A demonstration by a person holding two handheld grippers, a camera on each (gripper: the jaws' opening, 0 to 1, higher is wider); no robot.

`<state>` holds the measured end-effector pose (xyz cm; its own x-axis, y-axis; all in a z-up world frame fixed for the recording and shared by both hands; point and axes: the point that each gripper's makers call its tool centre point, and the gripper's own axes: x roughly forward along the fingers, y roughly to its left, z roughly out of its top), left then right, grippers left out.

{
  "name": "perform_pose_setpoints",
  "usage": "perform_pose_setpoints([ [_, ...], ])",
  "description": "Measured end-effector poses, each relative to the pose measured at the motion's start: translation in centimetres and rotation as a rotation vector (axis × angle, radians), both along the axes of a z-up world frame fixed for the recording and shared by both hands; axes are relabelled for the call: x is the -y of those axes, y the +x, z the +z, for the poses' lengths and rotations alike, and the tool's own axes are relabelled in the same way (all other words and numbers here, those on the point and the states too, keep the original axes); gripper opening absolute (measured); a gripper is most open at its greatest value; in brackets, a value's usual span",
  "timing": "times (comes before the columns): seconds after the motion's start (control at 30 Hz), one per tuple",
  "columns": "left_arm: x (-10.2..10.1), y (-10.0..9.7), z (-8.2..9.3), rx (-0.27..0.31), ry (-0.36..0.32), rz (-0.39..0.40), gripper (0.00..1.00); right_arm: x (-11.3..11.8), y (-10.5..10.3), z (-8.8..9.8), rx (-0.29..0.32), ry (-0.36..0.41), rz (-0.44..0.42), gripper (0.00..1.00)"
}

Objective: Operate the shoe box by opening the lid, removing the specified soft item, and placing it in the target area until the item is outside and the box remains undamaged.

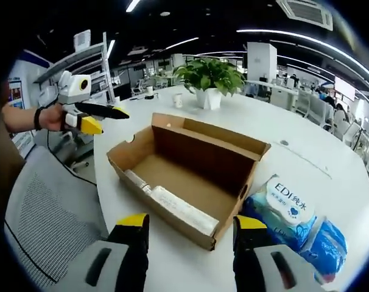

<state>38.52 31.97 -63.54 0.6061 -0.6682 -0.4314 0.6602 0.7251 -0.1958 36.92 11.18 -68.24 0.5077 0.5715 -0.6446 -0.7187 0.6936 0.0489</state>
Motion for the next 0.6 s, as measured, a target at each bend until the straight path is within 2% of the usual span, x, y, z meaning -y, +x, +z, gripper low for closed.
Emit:
perform_pose_setpoints([
  [0.13, -0.1, -0.3, 0.1, 0.002, -0.013, 0.006, 0.66, -0.5, 0.9, 0.5, 0.001, -0.027, 0.047, 0.54],
  [0.23, -0.3, -0.3, 0.1, 0.001, -0.026, 0.018, 0.66, -0.7, 1.3, 0.4, 0.000, -0.088, 0.114, 0.54],
  [0.43, -0.5, -0.6, -0.2, -0.003, -0.030, 0.020, 0.66, -1.0, 2.7, 0.7, -0.011, -0.096, 0.129, 0.55],
  [0.6, -0.6, -0.8, -0.3, -0.005, -0.029, 0.015, 0.66, -1.4, 3.7, 0.8, -0.010, -0.143, 0.186, 0.55],
])
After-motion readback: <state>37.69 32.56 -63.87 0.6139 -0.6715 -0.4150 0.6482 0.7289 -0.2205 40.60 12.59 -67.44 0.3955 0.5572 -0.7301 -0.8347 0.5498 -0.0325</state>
